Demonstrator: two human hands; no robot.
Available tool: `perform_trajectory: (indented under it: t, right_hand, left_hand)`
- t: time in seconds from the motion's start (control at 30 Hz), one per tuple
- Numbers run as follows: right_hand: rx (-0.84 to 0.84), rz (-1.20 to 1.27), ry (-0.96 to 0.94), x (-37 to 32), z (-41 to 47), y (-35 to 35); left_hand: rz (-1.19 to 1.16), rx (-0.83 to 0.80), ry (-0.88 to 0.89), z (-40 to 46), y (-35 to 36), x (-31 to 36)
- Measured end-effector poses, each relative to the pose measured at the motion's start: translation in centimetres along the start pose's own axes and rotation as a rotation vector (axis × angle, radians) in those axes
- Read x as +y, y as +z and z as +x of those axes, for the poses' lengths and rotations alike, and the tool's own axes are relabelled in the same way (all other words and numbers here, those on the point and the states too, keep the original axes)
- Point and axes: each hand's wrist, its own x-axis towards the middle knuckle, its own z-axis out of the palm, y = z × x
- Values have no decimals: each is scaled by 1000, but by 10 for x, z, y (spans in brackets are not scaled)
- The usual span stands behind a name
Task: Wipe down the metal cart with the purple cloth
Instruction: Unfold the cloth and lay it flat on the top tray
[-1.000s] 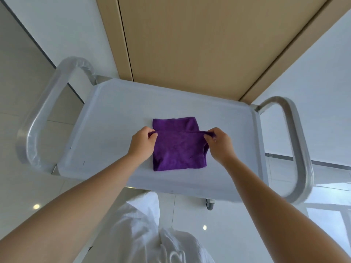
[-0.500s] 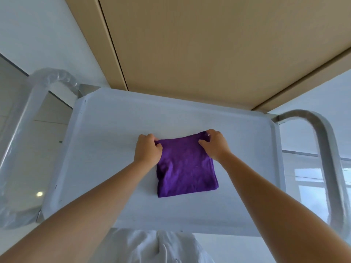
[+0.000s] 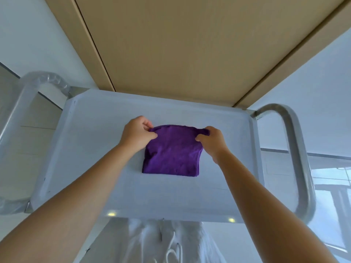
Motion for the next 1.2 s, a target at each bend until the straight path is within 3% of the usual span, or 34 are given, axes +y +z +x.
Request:
perform_trajectory:
  t: [0.13,0.37,0.47,0.7,0.83,0.97,1.2]
  right_hand:
    - [218,101,-191,19,-60,-62]
    - [447,152,-264,47,-103,-148]
    - [462,249,-277,61,-118,-182]
    - [384,626,-87,117,-130,-224]
    - [467,872,143,157,-120,-234]
    - [479,967,310,189,-106,-229]
    - [417,934,359,208,-91,-223]
  left_hand:
    - [-309,-97,186,-31,-17,57]
    - [-261,-242,386,-60,42,138]
    - [-255,-260,425,-68,67,166]
    - [-69,-228,561,-77,154,242]
    - [62,-204,655,-91,216,274]
    - [189,-235,633,-107,259,265]
    - [296,-448,422,-116,271,180]
